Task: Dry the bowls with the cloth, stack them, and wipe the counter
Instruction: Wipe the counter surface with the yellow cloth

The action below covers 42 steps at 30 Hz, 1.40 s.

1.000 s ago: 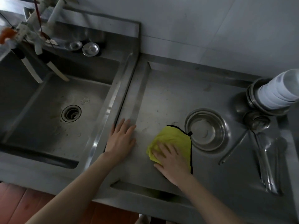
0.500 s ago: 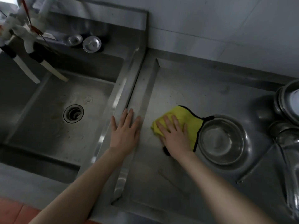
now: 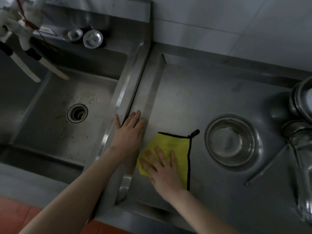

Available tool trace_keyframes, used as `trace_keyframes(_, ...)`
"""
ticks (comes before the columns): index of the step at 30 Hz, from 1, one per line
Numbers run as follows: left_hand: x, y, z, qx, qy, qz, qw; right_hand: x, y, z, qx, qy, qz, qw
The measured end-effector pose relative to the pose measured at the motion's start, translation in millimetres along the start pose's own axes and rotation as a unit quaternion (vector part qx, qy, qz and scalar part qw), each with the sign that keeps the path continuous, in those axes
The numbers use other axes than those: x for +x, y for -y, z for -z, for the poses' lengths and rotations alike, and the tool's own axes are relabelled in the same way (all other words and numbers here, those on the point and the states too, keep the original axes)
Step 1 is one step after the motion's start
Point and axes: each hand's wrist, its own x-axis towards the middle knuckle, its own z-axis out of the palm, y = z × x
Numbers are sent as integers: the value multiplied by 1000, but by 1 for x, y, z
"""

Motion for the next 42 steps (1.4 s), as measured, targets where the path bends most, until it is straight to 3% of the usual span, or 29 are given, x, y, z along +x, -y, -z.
trace_keyframes(3,-11,6,1,25,22,-30,999,-20,15,-4,-11,20,13,1000)
trace_keyframes(6,-21,15,-4,30,-6,-46,998,-14,10,-1,-22,28,14,999)
trace_keyframes(11,-32,24,-5,20,-56,-80,995,28,-13,12,-18,15,-42,999)
trace_keyframes(20,-39,26,-4,6,-29,-78,996,106,-66,46,-2,-18,-109,994)
trace_keyframes(27,-51,25,-1,-30,-32,-82,996,36,-4,5,-5,-14,-48,999)
trace_keyframes(34,-105,17,-10,-37,-29,-131,990,-47,81,-20,29,26,-53,998)
trace_keyframes(39,-143,6,-12,-49,6,-151,987,-70,98,-16,42,51,-84,994)
trace_keyframes(42,-159,-2,-14,-82,37,-157,983,-94,91,-19,46,54,-145,987)
